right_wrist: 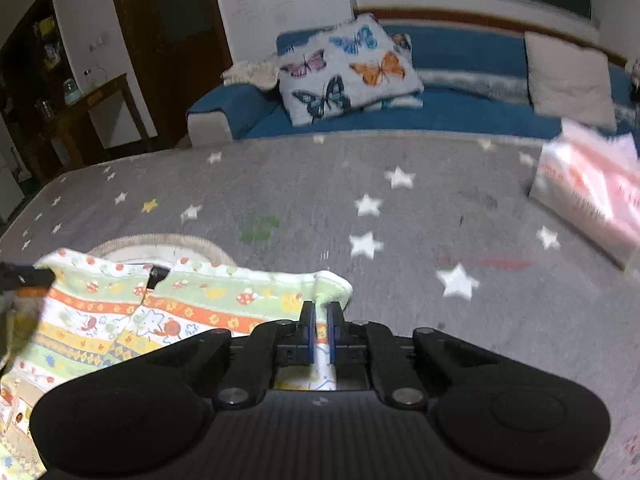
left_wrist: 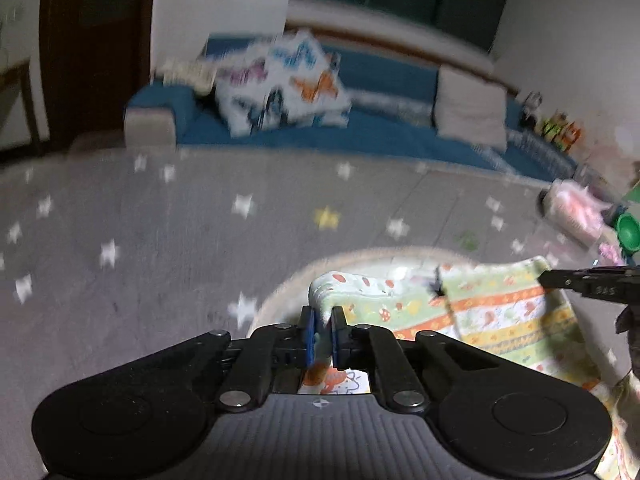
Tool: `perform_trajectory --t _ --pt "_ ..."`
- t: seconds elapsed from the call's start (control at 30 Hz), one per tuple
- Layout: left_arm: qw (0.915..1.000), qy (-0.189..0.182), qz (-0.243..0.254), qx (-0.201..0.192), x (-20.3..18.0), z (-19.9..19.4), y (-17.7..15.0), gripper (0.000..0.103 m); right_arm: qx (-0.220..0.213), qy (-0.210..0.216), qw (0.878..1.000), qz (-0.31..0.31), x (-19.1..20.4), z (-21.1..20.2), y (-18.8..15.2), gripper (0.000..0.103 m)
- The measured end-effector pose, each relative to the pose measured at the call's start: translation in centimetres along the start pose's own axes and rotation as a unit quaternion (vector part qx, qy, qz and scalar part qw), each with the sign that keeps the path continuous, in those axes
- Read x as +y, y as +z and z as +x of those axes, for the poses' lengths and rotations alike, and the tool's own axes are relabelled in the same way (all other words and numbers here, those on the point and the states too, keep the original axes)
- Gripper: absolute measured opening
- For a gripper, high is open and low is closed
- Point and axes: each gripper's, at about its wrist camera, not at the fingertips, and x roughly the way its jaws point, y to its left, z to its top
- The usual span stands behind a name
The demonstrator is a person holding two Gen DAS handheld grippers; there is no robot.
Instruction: Fold clothes
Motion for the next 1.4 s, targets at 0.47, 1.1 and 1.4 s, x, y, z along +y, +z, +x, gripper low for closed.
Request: perform_trajectory --t 0.47,1.1,1.4 --pt "0.9975 0.056 0.042 -0.01 -0.6 -2.0 -2.0 0.052 -0.003 0.003 1.0 -0.028 0.6 -2.7 -0.2 0.037" --pt "0.9929 0.116 0.027 -0.001 -0.2 -3.8 -5.7 0.004 0.048 0.089 0.99 -0.098 7.1 -8.8 -8.7 0.052" --pt "0.9737 0.194 -0.083 -0.086 6.1 -13.9 -8.8 0.003 0.028 0.109 0.988 -0.104 8.9 -10.9 -9.7 0.053"
